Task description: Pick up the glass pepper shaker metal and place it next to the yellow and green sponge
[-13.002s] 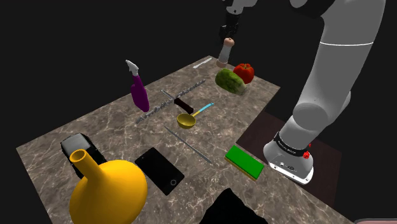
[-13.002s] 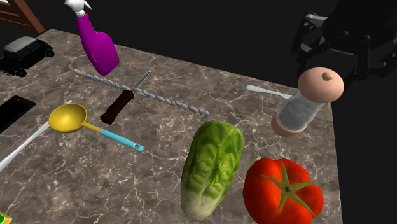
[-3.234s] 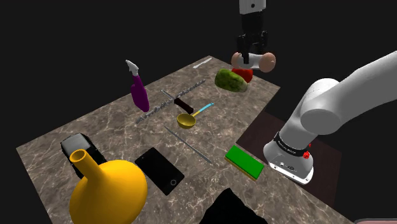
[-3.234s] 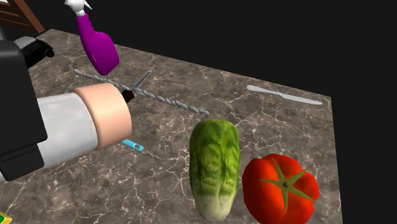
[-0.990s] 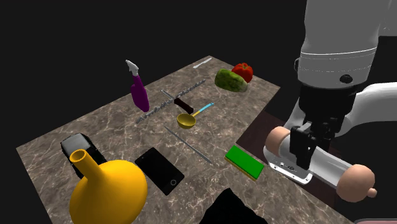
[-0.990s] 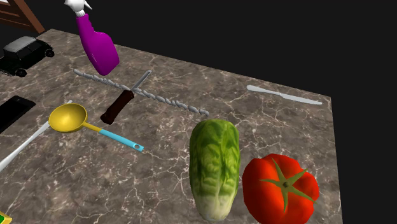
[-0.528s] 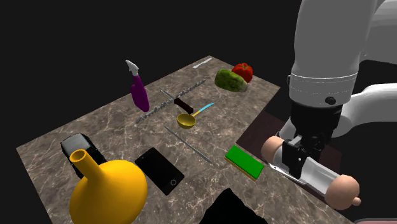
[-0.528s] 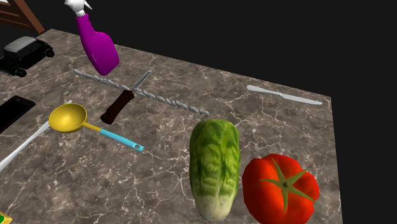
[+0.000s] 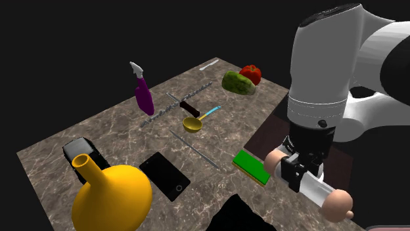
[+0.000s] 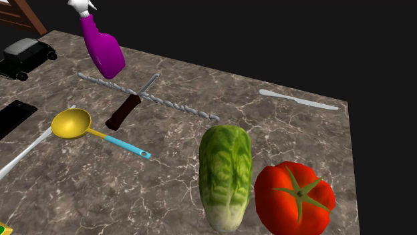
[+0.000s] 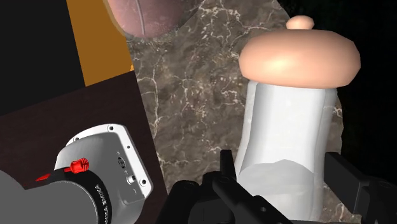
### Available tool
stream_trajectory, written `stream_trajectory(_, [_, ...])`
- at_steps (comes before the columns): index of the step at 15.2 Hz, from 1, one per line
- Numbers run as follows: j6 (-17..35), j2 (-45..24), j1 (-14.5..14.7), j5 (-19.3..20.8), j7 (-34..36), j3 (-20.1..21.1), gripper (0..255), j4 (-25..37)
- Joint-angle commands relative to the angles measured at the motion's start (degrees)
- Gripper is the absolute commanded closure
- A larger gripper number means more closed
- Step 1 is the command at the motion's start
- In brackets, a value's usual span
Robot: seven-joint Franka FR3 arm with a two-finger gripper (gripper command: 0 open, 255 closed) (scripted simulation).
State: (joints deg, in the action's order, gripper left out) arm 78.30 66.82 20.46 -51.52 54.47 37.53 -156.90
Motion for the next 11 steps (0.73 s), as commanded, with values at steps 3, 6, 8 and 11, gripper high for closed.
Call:
stream_trajectory(3, [2.06, 0.37, 0.64, -1.90, -0.91, 2.06, 255, -2.61])
stream_trajectory(6, [3.83, 0.23, 0.99, -3.55, -1.69, 3.92, 255, -4.37])
stream_trajectory(8, [5.05, 0.02, 1.20, -4.73, -2.22, 5.23, 255, -5.47])
stream_trajectory(11, [6.94, -0.46, 1.49, -6.61, -3.06, 7.33, 255, -7.04])
